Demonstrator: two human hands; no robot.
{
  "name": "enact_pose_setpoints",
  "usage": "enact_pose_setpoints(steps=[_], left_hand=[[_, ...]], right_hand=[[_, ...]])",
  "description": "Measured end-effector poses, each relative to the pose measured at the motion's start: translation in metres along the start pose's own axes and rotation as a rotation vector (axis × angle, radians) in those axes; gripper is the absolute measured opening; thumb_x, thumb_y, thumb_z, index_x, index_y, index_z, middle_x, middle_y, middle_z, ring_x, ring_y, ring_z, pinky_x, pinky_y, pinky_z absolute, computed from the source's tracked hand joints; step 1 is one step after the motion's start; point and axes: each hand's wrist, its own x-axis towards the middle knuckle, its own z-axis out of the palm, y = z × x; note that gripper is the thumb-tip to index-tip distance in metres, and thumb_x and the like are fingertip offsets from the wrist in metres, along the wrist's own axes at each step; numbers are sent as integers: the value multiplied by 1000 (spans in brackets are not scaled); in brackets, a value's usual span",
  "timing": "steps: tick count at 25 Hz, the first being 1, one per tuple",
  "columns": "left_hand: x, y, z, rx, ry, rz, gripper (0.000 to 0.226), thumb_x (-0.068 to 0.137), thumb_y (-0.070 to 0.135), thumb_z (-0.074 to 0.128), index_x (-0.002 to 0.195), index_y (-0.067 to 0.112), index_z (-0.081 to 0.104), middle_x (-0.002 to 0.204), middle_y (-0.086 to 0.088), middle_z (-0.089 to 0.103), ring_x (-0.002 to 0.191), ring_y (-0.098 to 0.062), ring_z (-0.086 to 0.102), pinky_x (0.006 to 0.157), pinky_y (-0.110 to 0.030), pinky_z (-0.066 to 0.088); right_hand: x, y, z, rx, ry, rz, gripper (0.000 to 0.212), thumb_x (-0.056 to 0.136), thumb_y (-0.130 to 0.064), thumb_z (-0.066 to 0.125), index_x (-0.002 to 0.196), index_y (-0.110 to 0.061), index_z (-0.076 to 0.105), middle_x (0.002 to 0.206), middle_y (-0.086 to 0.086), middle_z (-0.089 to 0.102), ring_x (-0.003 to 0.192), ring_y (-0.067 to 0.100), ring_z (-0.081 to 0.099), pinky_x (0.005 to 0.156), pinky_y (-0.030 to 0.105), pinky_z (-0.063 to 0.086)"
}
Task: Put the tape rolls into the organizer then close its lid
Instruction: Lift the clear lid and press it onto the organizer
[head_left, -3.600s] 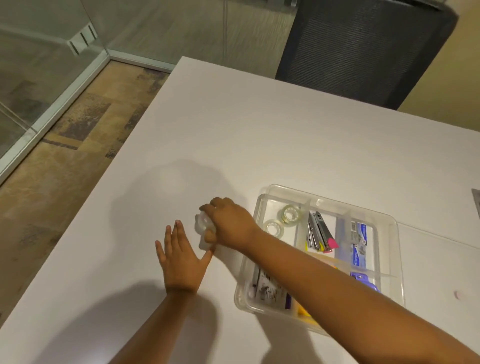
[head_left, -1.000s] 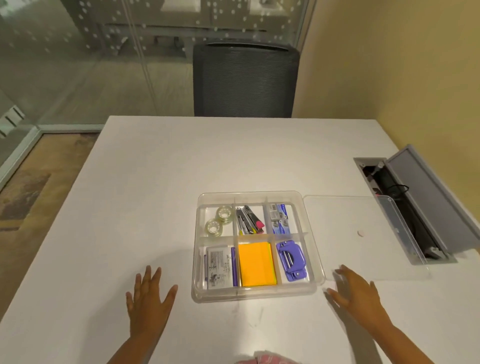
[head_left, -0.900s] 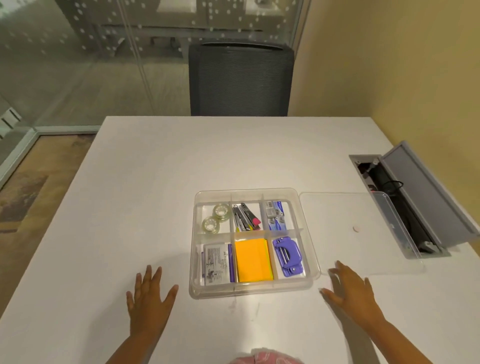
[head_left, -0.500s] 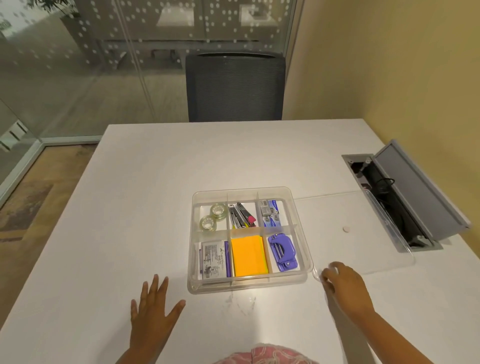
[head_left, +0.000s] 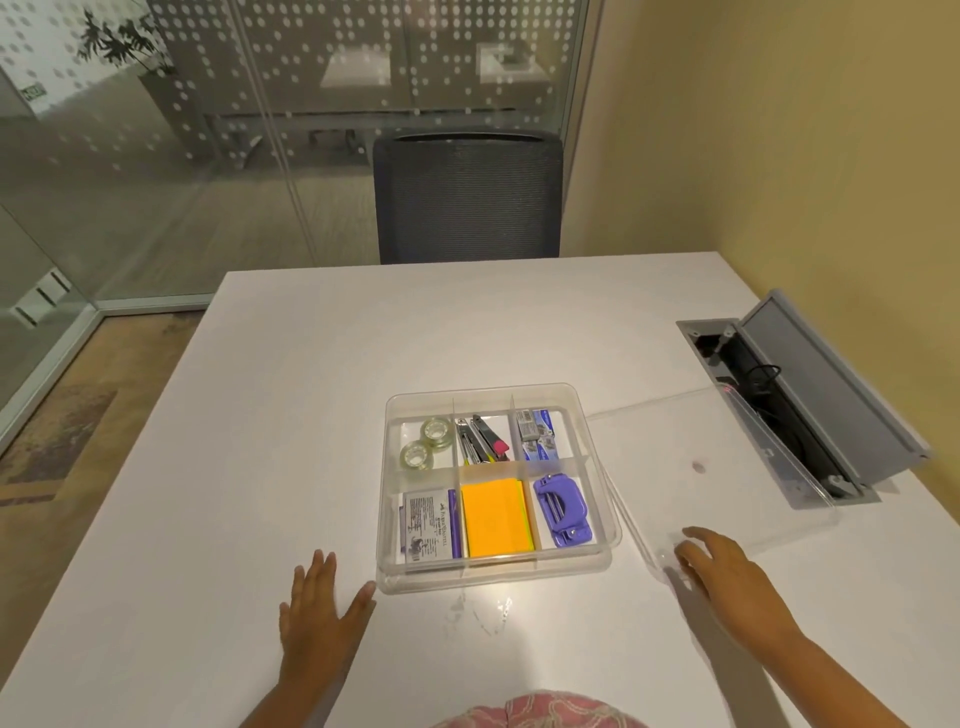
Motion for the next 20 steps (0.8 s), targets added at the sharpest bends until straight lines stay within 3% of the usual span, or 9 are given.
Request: enact_pose_setpoints(steps=[2, 4, 6, 9, 12, 14, 17, 20], left_hand=[[2, 15, -4, -84, 50, 59, 69, 85, 46, 52, 141, 15, 27, 155, -3, 19, 144, -21, 7, 116, -53, 8], [3, 36, -11, -160, 85, 166, 74, 83, 48, 53, 142, 17, 23, 155, -2, 19, 144, -20, 9, 117, -49, 8], [4, 65, -21, -226, 81, 294, 83, 77, 46, 62, 143, 25, 16, 153, 4, 18, 142, -15, 10, 116, -43, 9], [2, 118, -30, -237, 30, 520, 90, 68, 54, 62, 136, 44, 4, 146, 19, 7, 137, -3, 5, 113, -31, 7], [-4, 168, -27, -152, -10, 760, 90, 70, 53, 66, 133, 44, 2, 144, 27, 1, 138, 0, -3, 114, -19, -1], [-11, 198, -21, -91, -32, 876, 92, 70, 50, 68, 132, 45, -1, 142, 29, -3, 138, 1, -7, 115, -21, -4], [-23, 234, -11, -119, -144, 924, 93, 73, 46, 67, 132, 46, -4, 145, 28, -4, 138, 1, -9, 115, -23, 0], [-35, 255, -1, -204, -249, 929, 83, 79, 39, 64, 140, 40, 7, 146, 27, 3, 137, 4, -3, 114, -22, 10]], right_hand=[[-5, 1, -11, 2, 41, -28, 26, 93, -38, 36, 116, -37, 48, 135, -8, 43, 112, 14, 47, 91, 36, 38], [-6, 0, -25, 103, 104, 3, 19, 95, -34, 35, 108, -42, 46, 133, -8, 42, 113, 14, 47, 94, 38, 39], [-1, -6, -42, 298, 211, 22, 24, 97, -14, 38, 109, -33, 45, 128, -2, 43, 116, 23, 48, 98, 38, 40], [9, -23, -68, 387, 303, 26, 31, 94, -3, 40, 117, -22, 47, 124, 4, 48, 126, 27, 45, 102, 40, 39], [18, -50, -92, 340, 383, -84, 30, 90, 8, 45, 114, -8, 54, 133, 16, 52, 139, 19, 23, 106, 61, 33], [16, -69, -106, 338, 389, -143, 25, 89, 10, 47, 108, -4, 55, 129, 15, 56, 138, 19, 20, 104, 67, 31], [3, -90, -125, 373, 415, -165, 26, 89, 9, 46, 107, -7, 55, 113, 15, 61, 140, 19, 18, 105, 68, 29], [-13, -109, -141, 366, 463, -215, 21, 89, 6, 48, 101, -9, 56, 108, 15, 63, 139, 19, 20, 105, 69, 27]])
